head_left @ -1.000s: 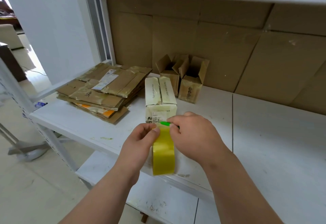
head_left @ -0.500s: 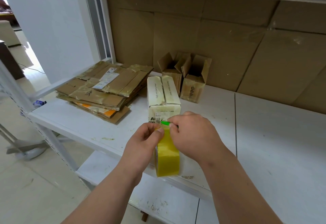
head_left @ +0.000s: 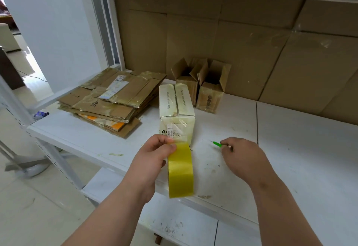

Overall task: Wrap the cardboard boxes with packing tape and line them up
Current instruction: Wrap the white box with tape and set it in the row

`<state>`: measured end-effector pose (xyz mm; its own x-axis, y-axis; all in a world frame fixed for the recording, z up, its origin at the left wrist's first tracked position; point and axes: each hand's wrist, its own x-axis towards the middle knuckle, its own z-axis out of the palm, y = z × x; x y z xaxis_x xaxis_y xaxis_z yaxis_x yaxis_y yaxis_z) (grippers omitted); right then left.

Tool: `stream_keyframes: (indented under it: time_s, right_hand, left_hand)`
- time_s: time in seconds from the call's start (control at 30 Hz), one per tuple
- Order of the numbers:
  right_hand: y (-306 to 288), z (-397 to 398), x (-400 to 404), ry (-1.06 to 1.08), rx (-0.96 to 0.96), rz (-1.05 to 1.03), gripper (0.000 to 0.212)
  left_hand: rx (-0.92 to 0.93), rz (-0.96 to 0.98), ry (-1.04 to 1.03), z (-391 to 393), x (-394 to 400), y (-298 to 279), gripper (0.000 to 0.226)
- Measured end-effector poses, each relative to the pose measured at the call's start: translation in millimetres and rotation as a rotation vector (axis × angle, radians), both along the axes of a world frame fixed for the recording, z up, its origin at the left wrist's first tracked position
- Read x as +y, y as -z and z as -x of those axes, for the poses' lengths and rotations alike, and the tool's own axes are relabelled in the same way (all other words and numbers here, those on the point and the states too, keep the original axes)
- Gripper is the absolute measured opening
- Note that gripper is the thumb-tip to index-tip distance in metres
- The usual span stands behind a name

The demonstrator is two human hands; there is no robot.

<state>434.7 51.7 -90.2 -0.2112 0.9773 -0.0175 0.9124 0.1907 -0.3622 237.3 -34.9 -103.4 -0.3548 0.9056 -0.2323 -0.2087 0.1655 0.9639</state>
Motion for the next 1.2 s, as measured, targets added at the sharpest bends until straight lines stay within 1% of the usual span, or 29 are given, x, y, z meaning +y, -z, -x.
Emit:
stream_keyframes:
  time_s: [0.07,0.13,0.2,0.23,0.27,0.3,0.37,0.4,0.43,0.47,0.53,0.6,0.63,0.73,0.77,0.8,0.87,0.93,0.97,1.03,1.1,1.13,1.2]
  right_hand:
    - [18,-3,2,0.016,-0.132,0.039,0.035]
    - [32,-3,1,0.026,-0.24,0.035,0.035]
    - [39,-2,0,0.032,-0.311,-0.009,0.036]
    - [39,0,-1,0.037,-0.306,-0.02,0.037]
    - [38,3,-2,0.052,-0.237,-0.019,0.039]
    - [35,8,-3,0.068,-0.097,-0.016,0.038]
    - [22,22,-10,0.068,0.295,0.024,0.021]
    - [15,32,-16,0.056,0.499,0.084,0.016]
    - [8,42,-22,0.047,0.669,0.162,0.02]
    - [3,51,-26,0.049,0.789,0.245,0.024]
    - [-2,65,-31,0.071,0.915,0.362,0.022]
    - [-1,73,-30,0.102,1.001,0.402,0.012]
    - [-1,76,-29,0.122,1.04,0.416,0.01]
    - [2,81,-26,0.173,1.106,0.456,0.015]
    - [2,82,-26,0.18,1.105,0.453,0.018]
    - [4,83,-26,0.181,1.096,0.445,0.021]
    - [5,84,-26,0.174,1.071,0.428,0.023]
    - [5,84,-27,0.168,1.051,0.404,0.019]
    - [5,84,-28,0.165,1.051,0.391,0.018]
    - [5,84,-29,0.153,1.048,0.379,0.016]
    - [5,84,-31,0.14,1.048,0.378,0.017]
    - [5,84,-32,0.131,1.051,0.376,0.018]
    - [6,82,-33,0.118,1.054,0.364,0.02]
  left_hand:
    - [-0.007,0.003,-0.005,-1,1,-1,0.013]
    - [-0.002,0.002,-0.017,-2,0,-2,0.015]
    - [0.004,0.0,-0.035,-4,0,-3,0.017]
    - [0.005,0.0,-0.042,-4,0,-3,0.017]
    - [0.001,-0.003,-0.046,-5,-1,-4,0.017]
    - [-0.003,-0.007,-0.047,-6,-1,-5,0.017]
    - [-0.002,-0.011,-0.052,-8,-1,-7,0.017]
    - [0.0,-0.012,-0.055,-9,-1,-7,0.017]
    - [0.004,-0.016,-0.055,-9,0,-7,0.017]
    - [0.007,-0.02,-0.052,-9,-1,-7,0.016]
    - [0.016,-0.027,-0.038,-8,-1,-8,0.015]
    - [0.018,-0.027,-0.029,-7,-2,-7,0.015]
    - [0.017,-0.024,-0.022,-6,-2,-6,0.016]
    - [0.047,-0.017,-0.005,-4,-2,-4,0.012]
    - [0.114,-0.016,-0.019,-4,-2,-2,0.006]
    - [0.236,-0.01,-0.061,-4,-3,-1,0.003]
    - [0.55,-0.021,-0.218,-1,-6,1,0.028]
    - [0.761,-0.126,-0.348,9,-7,-3,0.046]
    - [0.85,-0.197,-0.353,15,-4,-5,0.051]
    - [1.048,-0.311,-0.281,26,11,-12,0.053]
    - [1.214,-0.37,-0.15,30,30,-21,0.052]
    - [1.271,-0.364,-0.077,30,38,-23,0.05]
    - [1.317,-0.303,0.029,32,49,-22,0.045]
